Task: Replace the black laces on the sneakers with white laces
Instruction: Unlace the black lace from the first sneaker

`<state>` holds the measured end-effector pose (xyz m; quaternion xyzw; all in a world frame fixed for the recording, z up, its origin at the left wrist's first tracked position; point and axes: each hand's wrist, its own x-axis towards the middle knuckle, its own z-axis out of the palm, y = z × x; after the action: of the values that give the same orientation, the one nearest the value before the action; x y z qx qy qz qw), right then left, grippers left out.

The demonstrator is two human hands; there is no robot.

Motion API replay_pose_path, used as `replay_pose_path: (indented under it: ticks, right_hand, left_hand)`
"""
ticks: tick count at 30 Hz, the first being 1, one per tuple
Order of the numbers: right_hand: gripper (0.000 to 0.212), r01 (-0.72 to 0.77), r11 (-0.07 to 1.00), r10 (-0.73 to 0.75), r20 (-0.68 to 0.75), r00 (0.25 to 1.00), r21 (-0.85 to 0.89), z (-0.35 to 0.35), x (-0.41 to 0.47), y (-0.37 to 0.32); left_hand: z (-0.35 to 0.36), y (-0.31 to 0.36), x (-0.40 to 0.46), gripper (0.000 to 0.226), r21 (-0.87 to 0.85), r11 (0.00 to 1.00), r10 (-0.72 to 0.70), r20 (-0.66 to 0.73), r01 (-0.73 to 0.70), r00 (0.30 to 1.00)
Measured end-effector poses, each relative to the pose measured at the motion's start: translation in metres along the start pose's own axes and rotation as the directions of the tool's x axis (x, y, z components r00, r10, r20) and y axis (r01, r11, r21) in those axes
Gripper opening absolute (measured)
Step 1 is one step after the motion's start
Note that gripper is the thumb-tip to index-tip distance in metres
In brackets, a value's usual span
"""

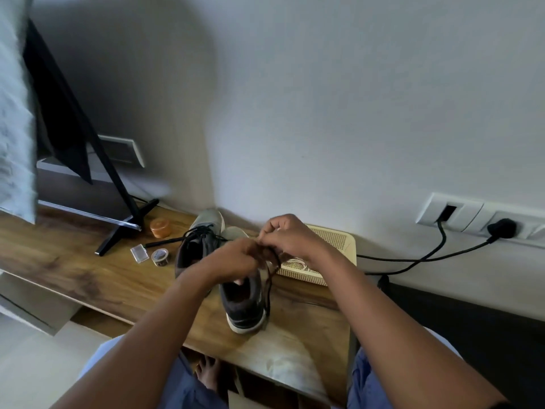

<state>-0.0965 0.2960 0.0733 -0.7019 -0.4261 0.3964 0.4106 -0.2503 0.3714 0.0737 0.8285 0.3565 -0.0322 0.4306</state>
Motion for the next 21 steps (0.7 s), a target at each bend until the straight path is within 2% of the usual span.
replay_pose_path:
  ticks: [1, 2, 3, 4, 5, 7, 11, 15, 18, 21]
  right_hand:
    - [0.011, -0.013, 0.979, 0.007, -0.032, 0.999, -0.203, -0.002, -0.004, 0.004]
    - [0.009, -0.034, 0.912, 0.012, -0.056, 0.998, -0.41, -0.002, -0.008, 0.009]
    - [0.007, -0.059, 0.82, 0.02, -0.073, 0.997, -0.57, -0.001, -0.012, 0.013]
    - [0.008, -0.081, 0.753, 0.031, -0.087, 0.996, -0.654, 0.001, -0.014, 0.018]
    - [0.011, -0.088, 0.736, 0.035, -0.092, 0.995, -0.671, 0.004, -0.015, 0.022]
    - [0.016, -0.057, 0.773, 0.01, -0.077, 0.997, -0.631, 0.009, -0.014, 0.029]
    - [0.011, 0.083, 0.794, -0.145, -0.054, 0.988, -0.603, 0.015, 0.001, 0.028]
    - [0.013, 0.16, 0.729, -0.262, -0.056, 0.963, -0.666, 0.025, 0.029, 0.016]
    - [0.02, 0.156, 0.664, -0.319, -0.089, 0.943, -0.731, 0.032, 0.052, 0.022]
    - [0.015, 0.148, 0.575, -0.387, -0.109, 0.915, -0.804, 0.042, 0.069, 0.037]
  left_hand:
    - [0.003, 0.0, -0.002, 0.038, 0.089, 0.996, -0.014, 0.002, 0.014, 1.0]
    - [0.003, 0.001, -0.004, 0.037, 0.199, 0.98, -0.023, -0.041, 0.031, 0.999]
    - [0.001, 0.0, -0.006, 0.035, 0.301, 0.951, -0.033, -0.109, 0.065, 0.994]
    - [-0.003, -0.001, -0.008, 0.03, 0.359, 0.927, -0.047, -0.174, 0.108, 0.984]
    - [-0.007, -0.003, -0.01, 0.026, 0.377, 0.914, -0.067, -0.225, 0.15, 0.972]
    - [-0.015, -0.008, -0.013, 0.016, 0.377, 0.899, -0.11, -0.296, 0.222, 0.949]
    - [-0.023, -0.016, -0.007, 0.02, 0.311, 0.897, -0.202, -0.344, 0.314, 0.917]
    - [-0.025, -0.022, 0.008, 0.028, 0.38, 0.858, -0.202, -0.368, 0.345, 0.908]
    - [-0.03, -0.03, 0.02, 0.032, 0.441, 0.821, -0.201, -0.368, 0.361, 0.908]
    - [-0.038, -0.038, 0.028, 0.037, 0.423, 0.83, -0.224, -0.344, 0.363, 0.912]
